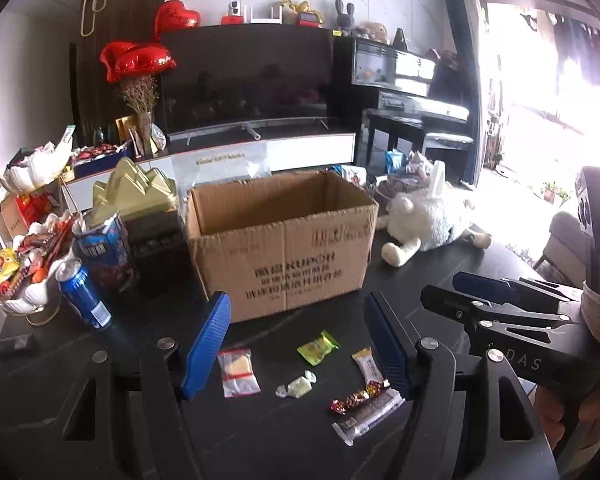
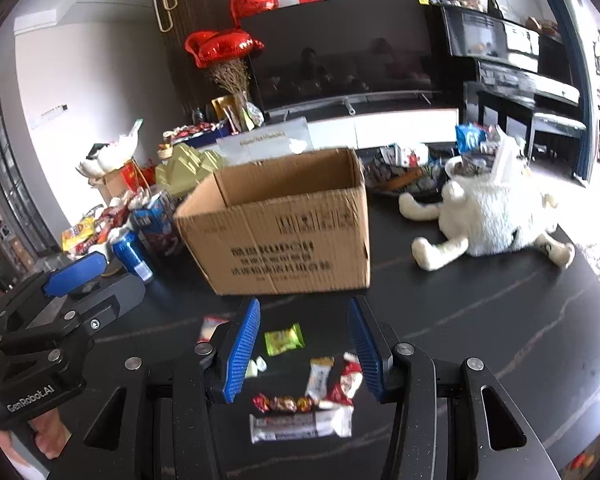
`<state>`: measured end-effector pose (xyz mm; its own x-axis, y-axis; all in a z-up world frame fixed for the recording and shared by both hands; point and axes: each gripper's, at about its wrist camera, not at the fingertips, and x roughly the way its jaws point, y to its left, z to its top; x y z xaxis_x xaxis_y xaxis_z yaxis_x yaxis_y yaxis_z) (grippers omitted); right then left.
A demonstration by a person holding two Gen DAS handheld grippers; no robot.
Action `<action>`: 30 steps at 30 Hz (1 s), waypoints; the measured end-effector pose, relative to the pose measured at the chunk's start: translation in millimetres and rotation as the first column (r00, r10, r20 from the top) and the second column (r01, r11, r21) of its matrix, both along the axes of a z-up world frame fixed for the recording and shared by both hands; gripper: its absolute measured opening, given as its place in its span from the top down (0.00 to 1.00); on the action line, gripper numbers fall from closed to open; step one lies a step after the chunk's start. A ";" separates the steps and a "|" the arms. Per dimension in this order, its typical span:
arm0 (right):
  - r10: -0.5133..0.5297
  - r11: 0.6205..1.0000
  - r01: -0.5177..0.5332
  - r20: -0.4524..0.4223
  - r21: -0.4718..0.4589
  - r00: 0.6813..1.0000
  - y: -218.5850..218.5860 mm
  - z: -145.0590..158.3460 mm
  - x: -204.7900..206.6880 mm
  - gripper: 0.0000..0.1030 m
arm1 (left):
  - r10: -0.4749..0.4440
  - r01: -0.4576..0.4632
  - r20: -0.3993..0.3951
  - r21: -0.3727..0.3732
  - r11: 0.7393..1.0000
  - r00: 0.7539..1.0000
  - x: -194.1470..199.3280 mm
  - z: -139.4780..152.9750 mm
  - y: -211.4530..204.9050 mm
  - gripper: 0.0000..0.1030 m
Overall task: Organize snacks
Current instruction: 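Move both tools back to the small candies on the table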
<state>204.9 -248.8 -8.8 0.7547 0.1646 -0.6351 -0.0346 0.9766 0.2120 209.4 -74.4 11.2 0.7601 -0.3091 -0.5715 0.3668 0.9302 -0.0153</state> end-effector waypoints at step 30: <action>-0.076 0.997 0.081 -0.190 0.016 0.979 -10.8 -97.2 16.7 0.54 | -0.012 0.023 -0.204 0.055 0.998 0.979 25.8 -106.8 -4.0 0.38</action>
<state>221.6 -259.6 -106.0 0.6326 0.1262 -0.7641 0.0848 0.9694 0.2304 235.2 -78.4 -95.6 0.6209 -0.2840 -0.7307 0.3776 0.9252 -0.0387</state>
